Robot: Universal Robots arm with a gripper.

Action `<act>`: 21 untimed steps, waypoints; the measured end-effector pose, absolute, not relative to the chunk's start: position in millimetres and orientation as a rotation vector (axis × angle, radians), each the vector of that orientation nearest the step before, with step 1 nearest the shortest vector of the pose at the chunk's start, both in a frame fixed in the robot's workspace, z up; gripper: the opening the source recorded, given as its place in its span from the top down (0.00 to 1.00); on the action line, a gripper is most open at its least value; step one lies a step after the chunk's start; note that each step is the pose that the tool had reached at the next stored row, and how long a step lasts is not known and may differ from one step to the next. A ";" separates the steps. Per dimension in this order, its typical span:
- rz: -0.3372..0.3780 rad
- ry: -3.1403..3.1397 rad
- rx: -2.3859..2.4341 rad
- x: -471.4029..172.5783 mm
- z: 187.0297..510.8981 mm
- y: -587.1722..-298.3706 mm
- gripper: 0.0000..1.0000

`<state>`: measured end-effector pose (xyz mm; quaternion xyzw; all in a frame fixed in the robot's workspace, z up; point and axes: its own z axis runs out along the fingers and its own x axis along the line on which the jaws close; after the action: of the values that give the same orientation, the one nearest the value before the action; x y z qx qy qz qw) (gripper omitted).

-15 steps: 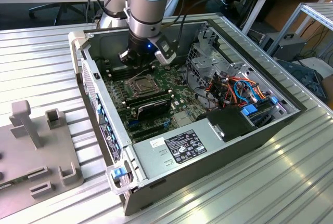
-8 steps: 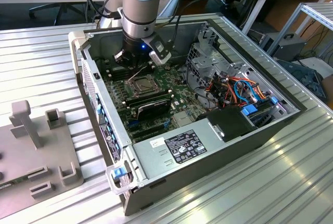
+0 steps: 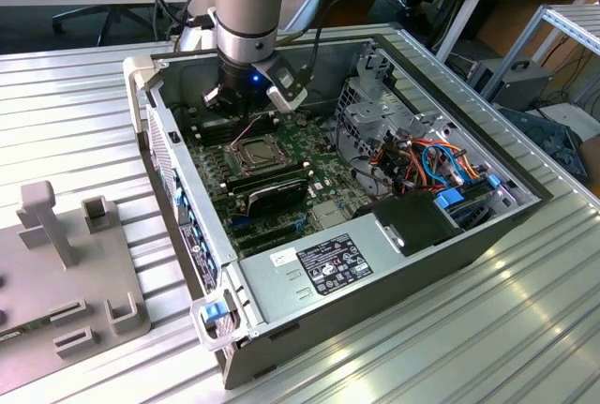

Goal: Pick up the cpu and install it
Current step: 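Install the first cpu locking lever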

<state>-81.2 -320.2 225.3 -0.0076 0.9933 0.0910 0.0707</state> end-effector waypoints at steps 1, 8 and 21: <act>0.273 2.984 -0.023 -82.2 225.3 -320.2 0.89; 0.271 2.956 -0.027 -93.7 225.4 -320.2 0.89; 0.256 2.951 -0.018 -94.2 233.1 -320.6 0.89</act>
<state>-94.2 -320.6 233.1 -0.0060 0.9922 0.0861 0.0895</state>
